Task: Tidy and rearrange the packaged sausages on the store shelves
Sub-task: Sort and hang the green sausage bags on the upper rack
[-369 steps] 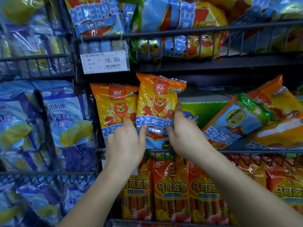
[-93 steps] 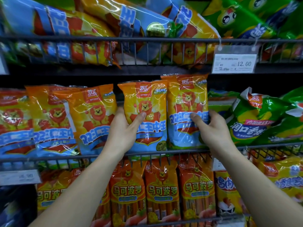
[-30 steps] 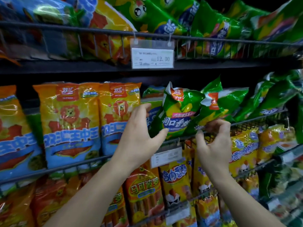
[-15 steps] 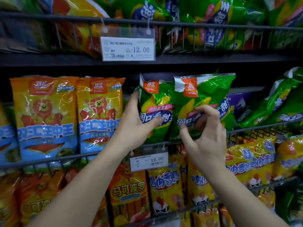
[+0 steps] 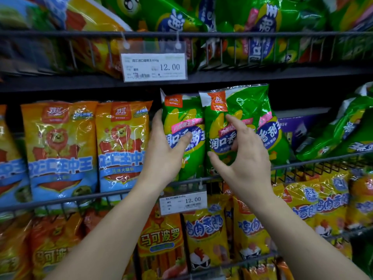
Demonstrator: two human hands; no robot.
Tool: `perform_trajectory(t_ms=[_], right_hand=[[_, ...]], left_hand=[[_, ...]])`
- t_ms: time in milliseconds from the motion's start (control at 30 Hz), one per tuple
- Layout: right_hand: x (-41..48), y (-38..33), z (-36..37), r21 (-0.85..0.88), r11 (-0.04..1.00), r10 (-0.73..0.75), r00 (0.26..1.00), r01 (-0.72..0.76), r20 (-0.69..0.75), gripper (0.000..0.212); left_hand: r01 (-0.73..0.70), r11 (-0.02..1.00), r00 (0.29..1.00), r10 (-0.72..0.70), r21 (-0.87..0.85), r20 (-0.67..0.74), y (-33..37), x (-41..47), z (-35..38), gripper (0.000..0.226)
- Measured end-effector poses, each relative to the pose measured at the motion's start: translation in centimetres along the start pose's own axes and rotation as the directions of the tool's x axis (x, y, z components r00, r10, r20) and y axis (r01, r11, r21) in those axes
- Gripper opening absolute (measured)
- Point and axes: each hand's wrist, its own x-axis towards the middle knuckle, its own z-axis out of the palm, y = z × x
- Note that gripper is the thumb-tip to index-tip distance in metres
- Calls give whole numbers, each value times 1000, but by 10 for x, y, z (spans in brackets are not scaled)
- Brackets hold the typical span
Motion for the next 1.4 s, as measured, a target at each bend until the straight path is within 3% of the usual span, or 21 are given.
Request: perform_trajectory(t_ms=[433,767,1033,1400], right_hand=[[12,-6,5,-53,999,14,996,-9,86,75],[28,-8,5,-200,979,3,980,37,200,83],[38,-6,4,-189,981,3,973,42,231,80],[29,-3,-1,-195,976,-43,970,92,240,84]], left_hand=[[-41,998,998,43,38,-37,-1,-3,12,78],[7,994,997,1,113,-72,4,-5,16,80],[62,985,997,-54,161,-51,10,-3,17,81],[93,931,995,-103,353,12,21,-13,16,90]])
